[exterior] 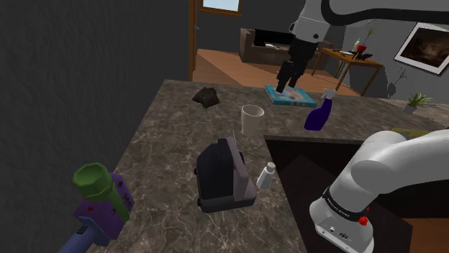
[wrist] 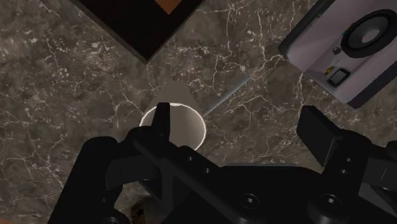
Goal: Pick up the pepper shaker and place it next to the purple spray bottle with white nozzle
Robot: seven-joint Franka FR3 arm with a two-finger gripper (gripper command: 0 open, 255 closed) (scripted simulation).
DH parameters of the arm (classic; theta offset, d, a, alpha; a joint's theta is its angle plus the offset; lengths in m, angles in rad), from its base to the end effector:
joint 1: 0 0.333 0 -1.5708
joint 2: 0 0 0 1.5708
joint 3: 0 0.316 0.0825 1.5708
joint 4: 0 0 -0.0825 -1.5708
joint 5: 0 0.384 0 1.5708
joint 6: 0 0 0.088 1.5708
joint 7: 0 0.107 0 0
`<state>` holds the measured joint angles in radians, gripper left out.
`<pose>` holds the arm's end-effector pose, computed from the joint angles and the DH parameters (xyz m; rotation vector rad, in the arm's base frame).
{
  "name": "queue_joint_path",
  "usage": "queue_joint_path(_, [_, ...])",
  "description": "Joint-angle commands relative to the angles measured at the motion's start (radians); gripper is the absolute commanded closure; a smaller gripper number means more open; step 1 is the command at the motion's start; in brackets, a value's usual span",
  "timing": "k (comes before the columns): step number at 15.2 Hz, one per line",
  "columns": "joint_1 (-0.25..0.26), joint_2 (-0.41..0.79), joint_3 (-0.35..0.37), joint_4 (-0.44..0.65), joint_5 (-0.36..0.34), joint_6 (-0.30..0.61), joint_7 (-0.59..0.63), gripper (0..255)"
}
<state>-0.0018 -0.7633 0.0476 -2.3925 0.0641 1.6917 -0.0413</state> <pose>0.3233 0.0247 0.5767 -3.1075 -0.1075 -0.0966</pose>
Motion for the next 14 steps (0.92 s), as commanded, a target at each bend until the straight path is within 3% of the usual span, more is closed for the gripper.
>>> queue_joint_path(1, [0.000,0.000,0.000,0.000,0.000,0.000,0.000,0])
queue_joint_path(8, [0.029,-0.117,0.106,-0.224,0.100,0.086,0.167,0])
queue_joint_path(14, [0.085,-0.176,0.223,-0.377,0.223,0.170,0.323,0])
